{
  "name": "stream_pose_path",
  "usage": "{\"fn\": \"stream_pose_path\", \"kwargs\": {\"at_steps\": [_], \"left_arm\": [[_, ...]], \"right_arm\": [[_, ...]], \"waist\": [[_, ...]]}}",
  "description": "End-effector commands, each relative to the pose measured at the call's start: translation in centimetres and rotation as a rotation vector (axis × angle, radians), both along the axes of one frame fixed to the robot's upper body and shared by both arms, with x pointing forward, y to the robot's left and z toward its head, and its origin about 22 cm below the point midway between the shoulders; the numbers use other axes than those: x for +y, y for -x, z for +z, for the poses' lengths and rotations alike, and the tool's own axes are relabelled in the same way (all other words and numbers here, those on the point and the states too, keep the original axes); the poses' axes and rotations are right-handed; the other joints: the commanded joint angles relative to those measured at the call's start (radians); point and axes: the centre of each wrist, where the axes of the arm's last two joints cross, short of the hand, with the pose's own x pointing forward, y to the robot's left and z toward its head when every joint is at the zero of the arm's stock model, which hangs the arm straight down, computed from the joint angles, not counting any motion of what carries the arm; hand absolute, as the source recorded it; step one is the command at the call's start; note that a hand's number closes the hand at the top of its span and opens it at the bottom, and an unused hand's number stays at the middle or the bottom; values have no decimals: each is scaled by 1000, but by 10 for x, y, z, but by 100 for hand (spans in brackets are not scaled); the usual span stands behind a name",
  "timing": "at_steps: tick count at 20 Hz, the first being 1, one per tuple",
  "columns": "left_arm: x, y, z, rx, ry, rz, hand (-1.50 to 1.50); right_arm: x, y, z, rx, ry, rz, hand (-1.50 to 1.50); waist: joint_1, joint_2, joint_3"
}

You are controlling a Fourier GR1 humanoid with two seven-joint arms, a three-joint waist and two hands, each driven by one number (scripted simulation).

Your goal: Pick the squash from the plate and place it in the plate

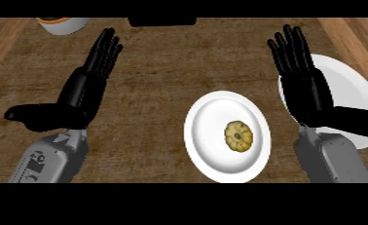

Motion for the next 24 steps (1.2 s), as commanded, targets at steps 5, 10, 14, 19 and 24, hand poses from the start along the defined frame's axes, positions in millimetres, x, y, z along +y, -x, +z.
{"fn": "stream_pose_path", "kwargs": {"at_steps": [5,10,14,19,24], "left_arm": [[46,2,-45,249,-116,155,0],[77,17,-84,407,-112,259,0],[92,10,-68,408,-118,247,0],[84,3,-79,434,-118,267,0],[93,11,-70,413,-117,272,0]], "right_arm": [[11,-10,17,72,612,453,150],[-35,-29,12,-126,818,294,-150],[-69,-33,-8,-94,911,503,-150],[-70,-39,1,-190,1192,602,-150],[-43,-45,-3,-227,1319,587,-150]], "waist": [[135,49,-7],[80,42,1],[68,33,1],[61,31,1],[58,27,0]]}}
